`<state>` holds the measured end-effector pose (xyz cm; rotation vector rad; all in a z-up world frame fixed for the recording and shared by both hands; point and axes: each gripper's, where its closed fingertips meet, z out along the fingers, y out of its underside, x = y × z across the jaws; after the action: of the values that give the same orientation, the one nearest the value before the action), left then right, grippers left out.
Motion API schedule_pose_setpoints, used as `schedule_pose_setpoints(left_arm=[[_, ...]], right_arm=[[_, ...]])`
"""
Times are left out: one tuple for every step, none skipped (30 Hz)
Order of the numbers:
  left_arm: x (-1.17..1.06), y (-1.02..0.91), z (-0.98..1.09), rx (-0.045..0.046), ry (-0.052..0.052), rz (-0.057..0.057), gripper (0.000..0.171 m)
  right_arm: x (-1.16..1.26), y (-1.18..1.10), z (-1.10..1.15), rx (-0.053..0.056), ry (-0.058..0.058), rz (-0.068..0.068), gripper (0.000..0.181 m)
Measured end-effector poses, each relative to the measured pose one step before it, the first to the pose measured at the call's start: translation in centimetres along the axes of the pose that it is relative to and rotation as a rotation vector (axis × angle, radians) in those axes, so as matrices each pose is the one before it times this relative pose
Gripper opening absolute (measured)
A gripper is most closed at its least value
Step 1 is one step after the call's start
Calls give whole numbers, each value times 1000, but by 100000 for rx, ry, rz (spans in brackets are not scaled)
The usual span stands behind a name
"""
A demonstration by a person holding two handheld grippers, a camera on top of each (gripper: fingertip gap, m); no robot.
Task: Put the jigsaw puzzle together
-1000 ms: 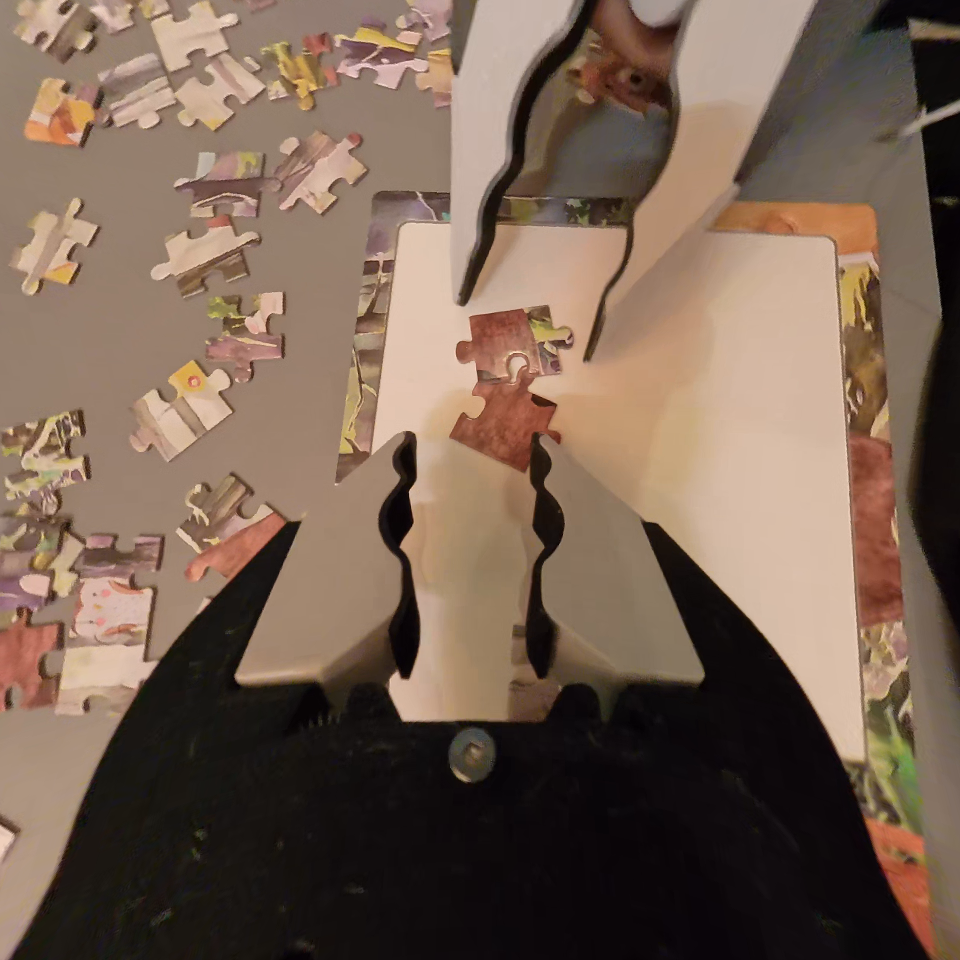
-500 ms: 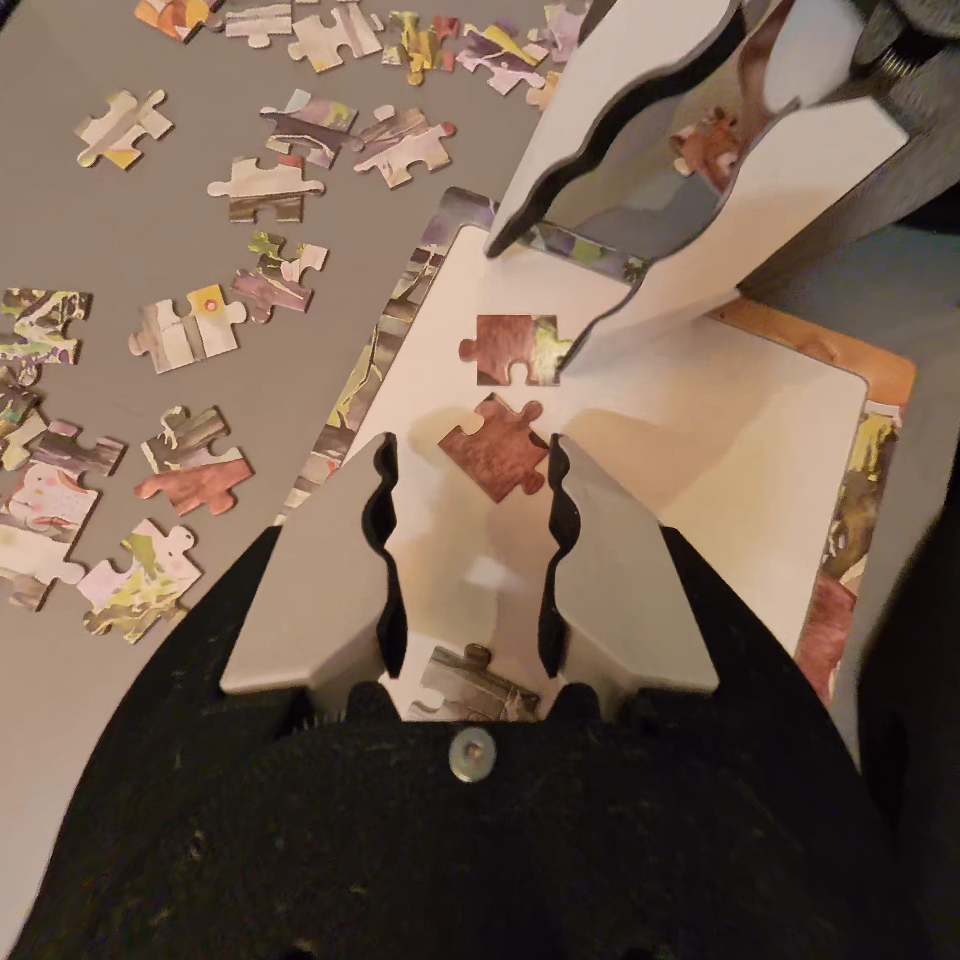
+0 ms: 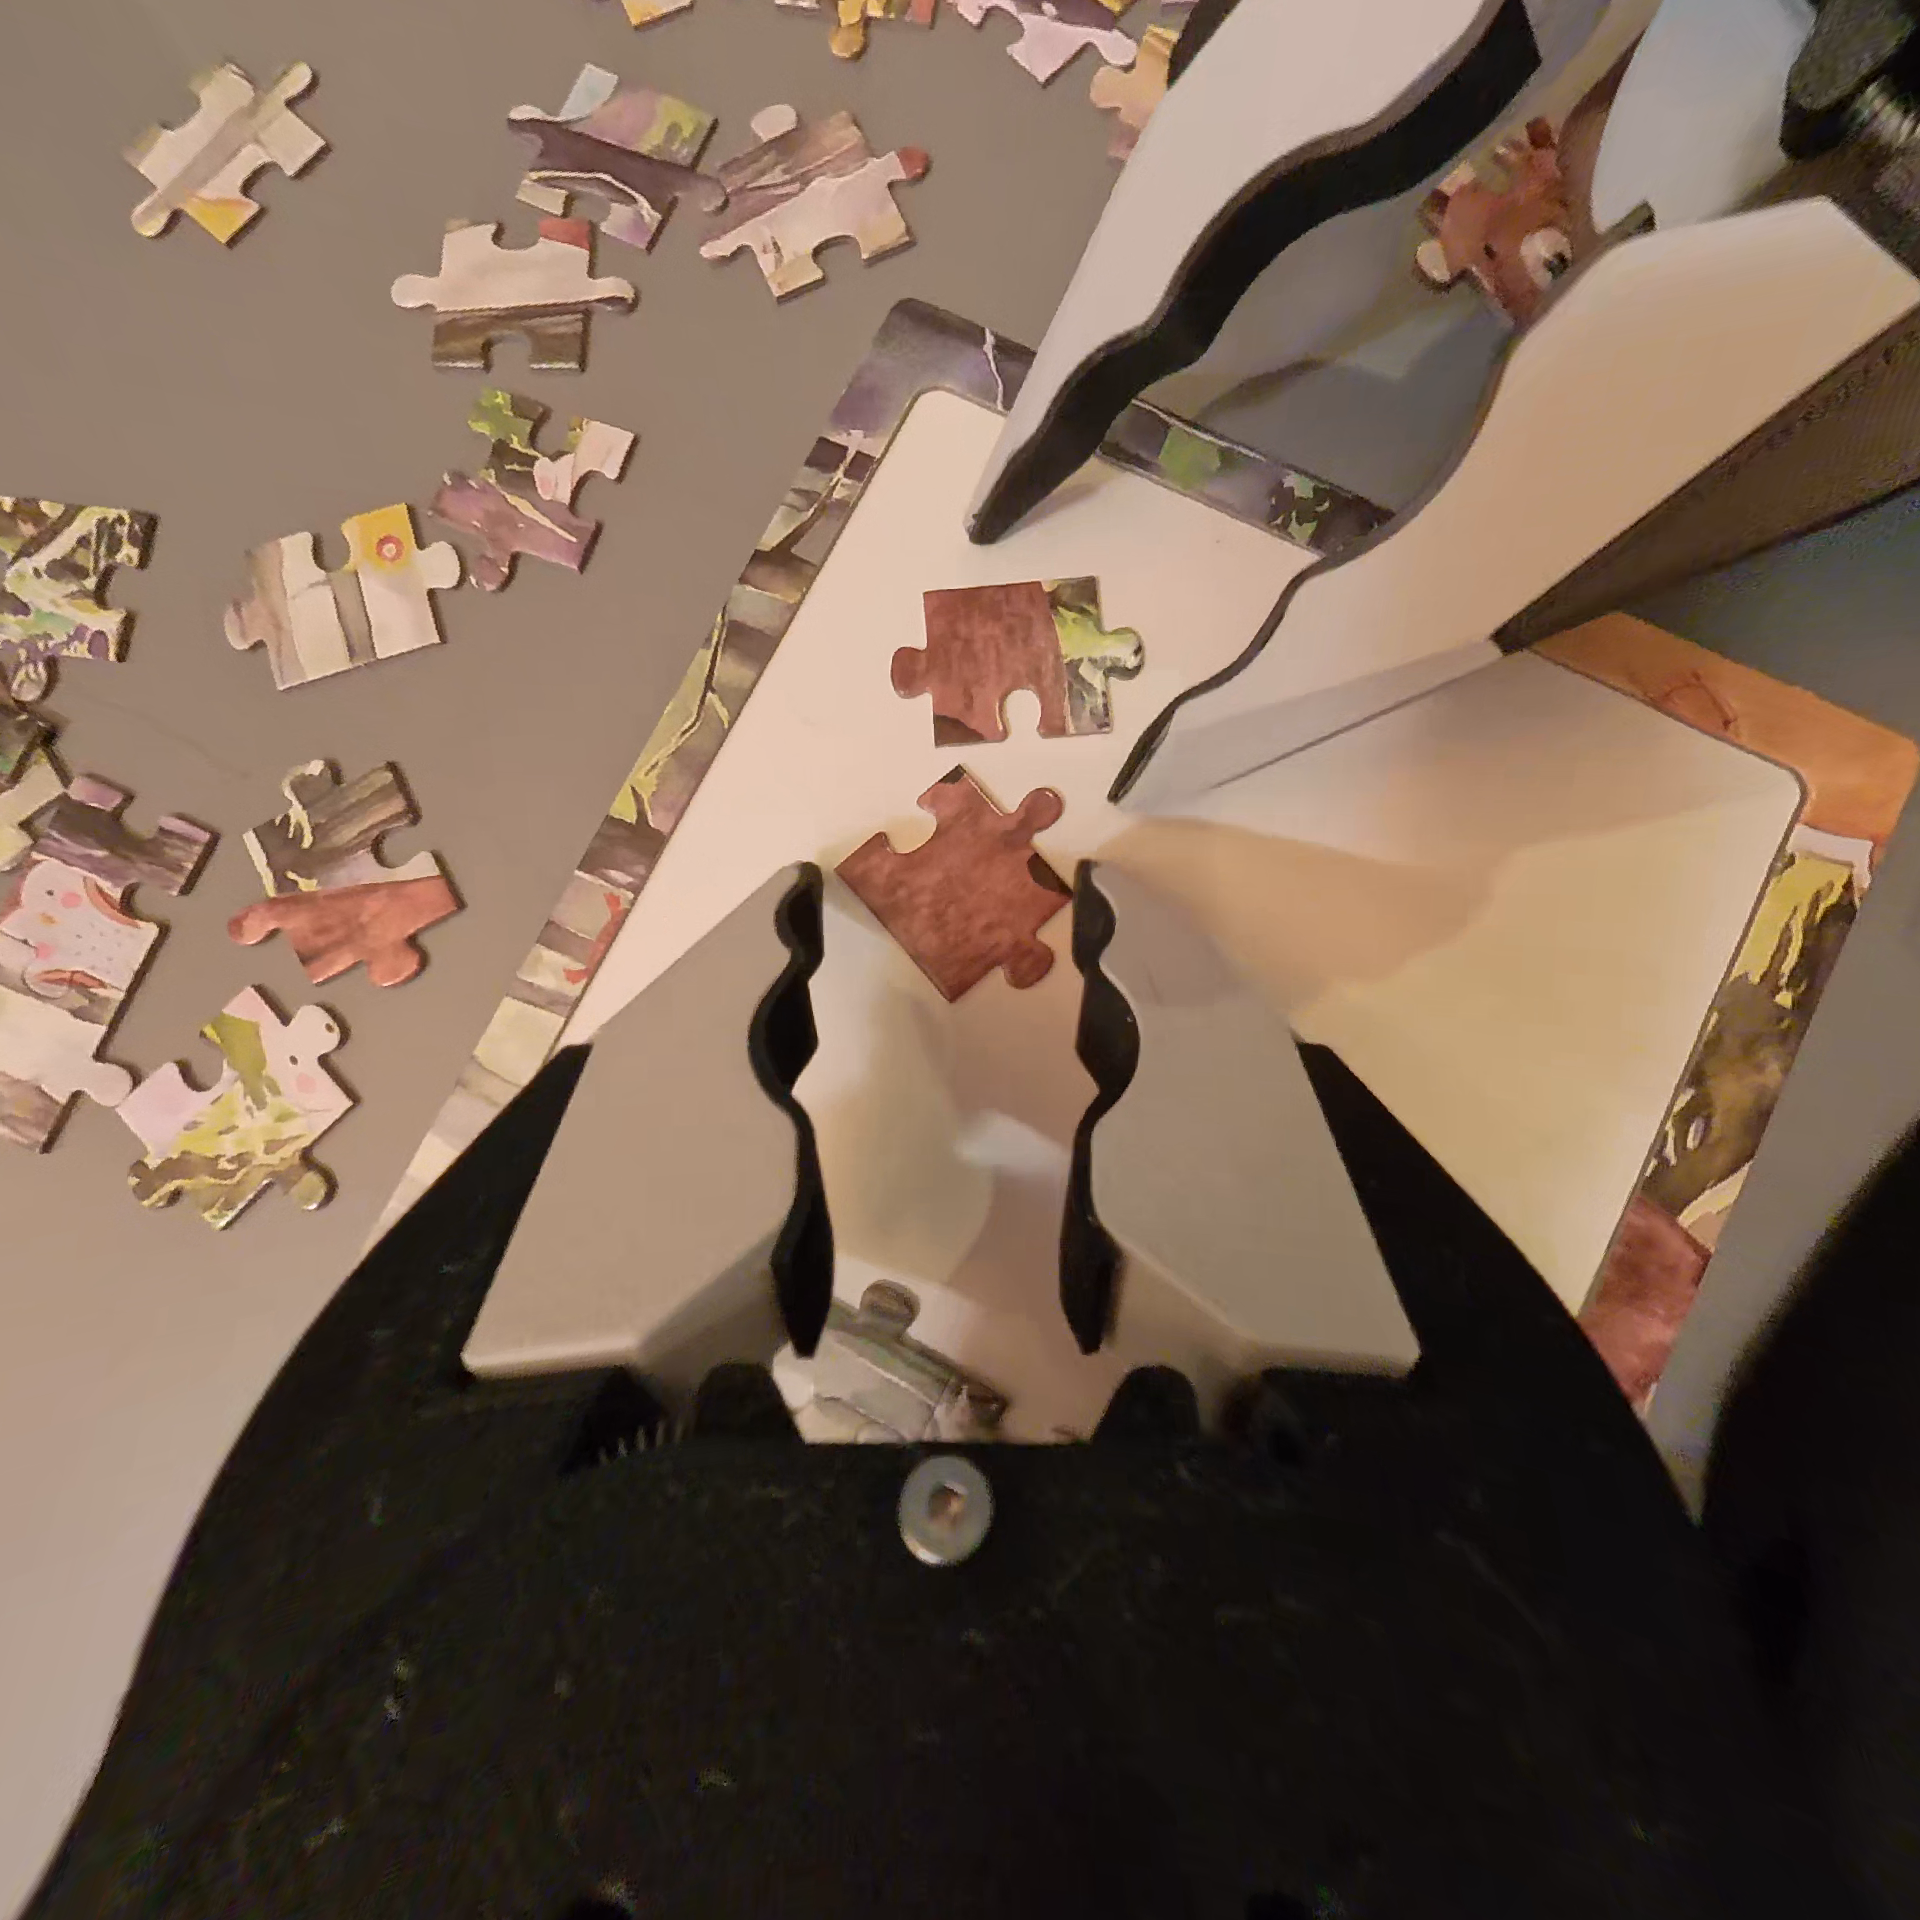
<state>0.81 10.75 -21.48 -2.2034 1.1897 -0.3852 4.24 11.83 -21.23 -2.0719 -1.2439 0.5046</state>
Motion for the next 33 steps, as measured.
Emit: schedule_pose_setpoints(left_arm=[[-43, 86, -95, -691, 288, 2148, 44], [-128, 87, -92, -755, -132, 1760, 42], [-176, 94, -79, -752, -146, 1285, 41], [-161, 90, -60, -711, 109, 834, 39], [-182, 82, -60, -771, 91, 399, 39], [-266, 87, -65, -679, -470, 141, 38], [-323, 73, -72, -512, -891, 271, 37], [-245, 71, -77, -334, -523, 312, 36], [-144, 41, -36, -56, 96, 5, 36], [-50, 19, -26, 79, 494, -350, 36], [-35, -7, 11, 284, 491, -792, 36], [-11, -53, 43, 646, 427, -1255, 37], [28, -93, 76, 825, 556, -1533, 39], [114, -106, 116, 835, 855, -1531, 41], [154, -80, 137, 673, 969, -1199, 43], [100, -76, 137, 597, 634, -1028, 44], [62, -85, 121, 529, 629, -944, 44], [52, -65, 83, 402, 734, -950, 44], [8, -82, 30, 432, 647, -724, 44], [-18, -20, 8, 83, 458, -290, 43], [-75, 30, -10, -85, 18, 424, 41], [-63, 54, -26, -130, 220, 1131, 40], [30, 38, -37, -129, 742, 1260, 39], [144, 70, -59, -204, 1445, 1648, 34], [333, 42, -57, -30, 2674, 1739, 31], [293, 69, -43, -184, 2290, 1954, 31], [71, 59, -44, -6, 1060, 1857, 31], [120, 55, -40, -35, 1530, 2173, 31], [127, 79, -43, -71, 1582, 2707, 31], [187, 80, -54, -97, 2004, 3315, 32], [346, 90, -47, -56, 2848, 4522, 32], [222, 104, -55, 113, 1906, 4809, 32], [145, -13, -30, 659, 1713, 4649, 32]], right_arm=[[49, 75, -73, -212, -347, -23, 51], [101, 91, -104, -202, -197, 118, 49], [168, 113, -135, -276, 77, 237, 47], [193, 125, -127, -354, 288, 231, 45], [179, 130, -132, -346, 284, 176, 44], [152, 122, -115, -255, 215, 246, 42], [124, 86, -106, -73, 163, 353, 40], [53, 53, -59, 133, -108, 305, 40], [1, 27, -28, 234, -242, 251, 40], [-63, -10, -9, 283, -308, 122, 41], [-101, -60, 31, 412, -388, 160, 43], [-147, -121, 62, 647, -457, 272, 45], [-156, -184, 97, 845, -388, 383, 48], [-162, -195, 127, 800, -412, 473, 49], [-171, -146, 170, 537, -447, 593, 50], [-76, -80, 199, 200, -39, 704, 50], [59, -118, 158, 521, 903, 535, 48], [124, -95, 108, 301, 1403, 385, 45], [159, -28, 77, -19, 1729, 36, 42], [133, 0, 52, -95, 1554, -575, 40], [36, -12, 19, 99, 610, -210, 39], [52, -12, 13, 185, 168, 182, 39], [43, -3, -13, 206, -228, -58, 35], [32, 23, -36, 140, -644, -192, 30], [-1, 7, -22, 168, -891, -365, 30], [-7, 11, -27, 167, -952, -534, 30], [-28, 19, -23, 19, -1034, -739, 30], [-43, 34, -29, -99, -1133, -1244, 30], [-73, 40, -45, -171, -1366, -1087, 30], [-153, 47, -51, -191, -2005, -1353, 30], [-122, 48, -60, -83, -1749, -1300, 30], [-65, 26, -63, 24, -1668, -711, 30], [-163, 16, -75, 262, -2484, -593, 30]])
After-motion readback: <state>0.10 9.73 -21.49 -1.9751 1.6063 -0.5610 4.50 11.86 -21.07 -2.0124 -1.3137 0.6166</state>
